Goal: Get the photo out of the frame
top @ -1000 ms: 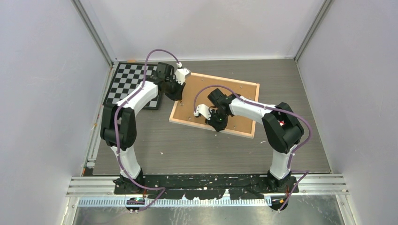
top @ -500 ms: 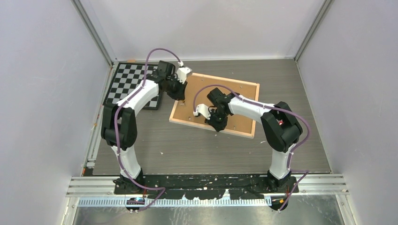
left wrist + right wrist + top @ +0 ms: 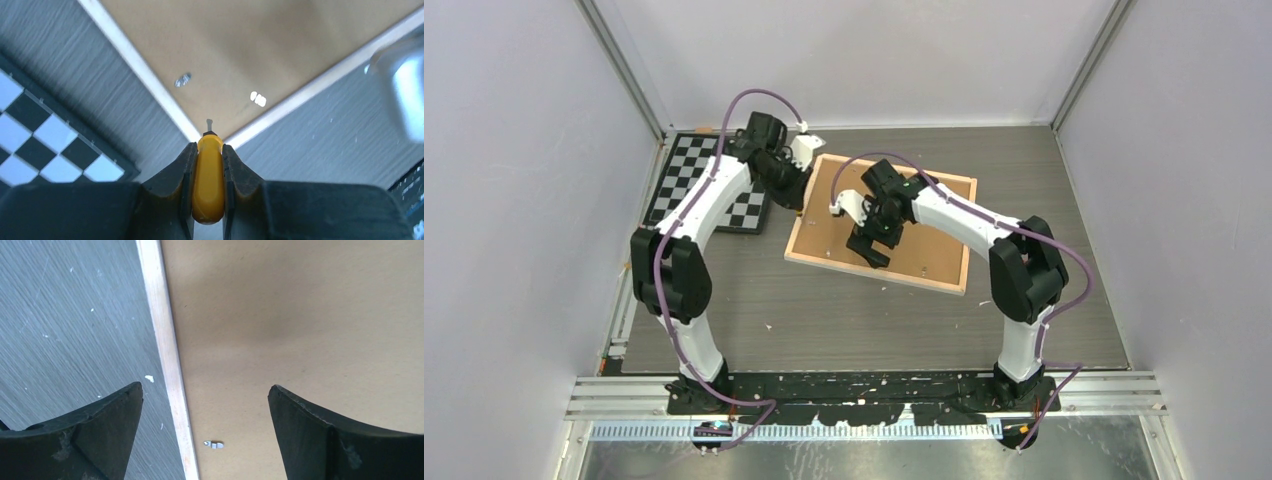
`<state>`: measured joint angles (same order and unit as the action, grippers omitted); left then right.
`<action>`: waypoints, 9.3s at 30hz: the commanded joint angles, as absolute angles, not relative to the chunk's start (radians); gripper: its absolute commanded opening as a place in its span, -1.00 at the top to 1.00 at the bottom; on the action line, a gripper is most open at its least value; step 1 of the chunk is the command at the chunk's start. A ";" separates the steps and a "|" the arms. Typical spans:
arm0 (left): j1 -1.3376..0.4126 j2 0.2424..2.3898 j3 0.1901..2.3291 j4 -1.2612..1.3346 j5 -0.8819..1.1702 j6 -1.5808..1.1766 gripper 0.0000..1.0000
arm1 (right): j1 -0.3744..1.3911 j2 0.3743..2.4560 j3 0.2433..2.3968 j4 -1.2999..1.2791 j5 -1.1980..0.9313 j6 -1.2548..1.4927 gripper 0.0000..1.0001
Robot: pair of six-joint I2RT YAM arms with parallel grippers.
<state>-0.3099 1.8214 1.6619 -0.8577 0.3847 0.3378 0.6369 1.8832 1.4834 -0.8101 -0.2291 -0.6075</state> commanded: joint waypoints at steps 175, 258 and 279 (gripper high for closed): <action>-0.609 1.737 1.449 -0.589 0.518 0.744 -0.26 | -0.197 1.844 1.034 -0.455 -1.051 0.663 0.99; -1.102 1.644 2.151 -1.778 -0.261 1.039 1.00 | -0.333 1.804 1.349 -0.831 -1.036 0.059 -0.99; -0.809 1.904 2.344 -1.776 -0.006 1.368 1.00 | -0.339 0.990 0.919 -0.982 -1.103 -0.908 -0.99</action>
